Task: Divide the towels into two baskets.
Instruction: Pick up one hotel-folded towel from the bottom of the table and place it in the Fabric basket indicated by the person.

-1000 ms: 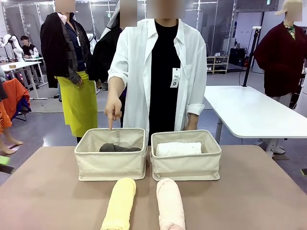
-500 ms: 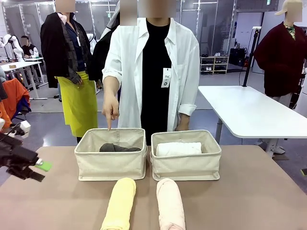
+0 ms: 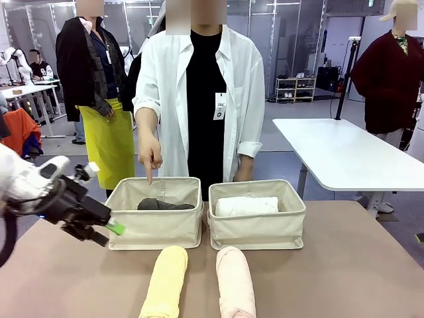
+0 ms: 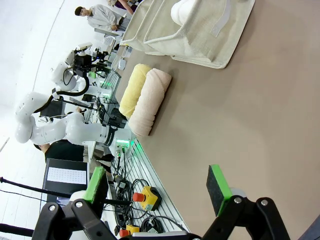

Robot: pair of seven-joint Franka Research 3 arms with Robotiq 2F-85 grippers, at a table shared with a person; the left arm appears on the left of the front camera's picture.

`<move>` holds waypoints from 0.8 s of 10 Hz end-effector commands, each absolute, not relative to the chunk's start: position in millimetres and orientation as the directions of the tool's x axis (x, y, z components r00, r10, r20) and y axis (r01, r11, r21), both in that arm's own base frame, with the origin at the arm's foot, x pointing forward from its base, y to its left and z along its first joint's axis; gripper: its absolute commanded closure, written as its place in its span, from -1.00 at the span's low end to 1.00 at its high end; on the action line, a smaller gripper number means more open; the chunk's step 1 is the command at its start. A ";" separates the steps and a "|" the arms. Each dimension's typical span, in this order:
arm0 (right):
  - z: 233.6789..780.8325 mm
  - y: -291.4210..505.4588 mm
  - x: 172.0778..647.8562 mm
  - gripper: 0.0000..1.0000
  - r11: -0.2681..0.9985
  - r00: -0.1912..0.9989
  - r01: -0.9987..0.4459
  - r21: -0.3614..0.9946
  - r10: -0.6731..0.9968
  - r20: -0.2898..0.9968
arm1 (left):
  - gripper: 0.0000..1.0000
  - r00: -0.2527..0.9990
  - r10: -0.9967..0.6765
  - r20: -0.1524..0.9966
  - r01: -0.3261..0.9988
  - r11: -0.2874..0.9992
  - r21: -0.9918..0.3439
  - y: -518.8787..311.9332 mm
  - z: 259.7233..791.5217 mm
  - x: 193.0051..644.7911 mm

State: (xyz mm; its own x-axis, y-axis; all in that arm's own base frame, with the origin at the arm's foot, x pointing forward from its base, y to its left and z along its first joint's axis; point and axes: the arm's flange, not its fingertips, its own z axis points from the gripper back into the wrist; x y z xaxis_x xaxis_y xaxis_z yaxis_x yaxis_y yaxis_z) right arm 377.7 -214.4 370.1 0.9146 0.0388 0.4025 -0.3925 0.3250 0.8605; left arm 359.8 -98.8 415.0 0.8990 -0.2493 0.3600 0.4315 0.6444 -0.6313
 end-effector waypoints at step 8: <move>370.1 -211.2 376.1 -1.00 0.331 0.906 -0.406 0.852 0.023 0.422 | -0.93 0.930 -0.142 0.339 0.269 0.893 -0.361 -194.3 310.6 284.2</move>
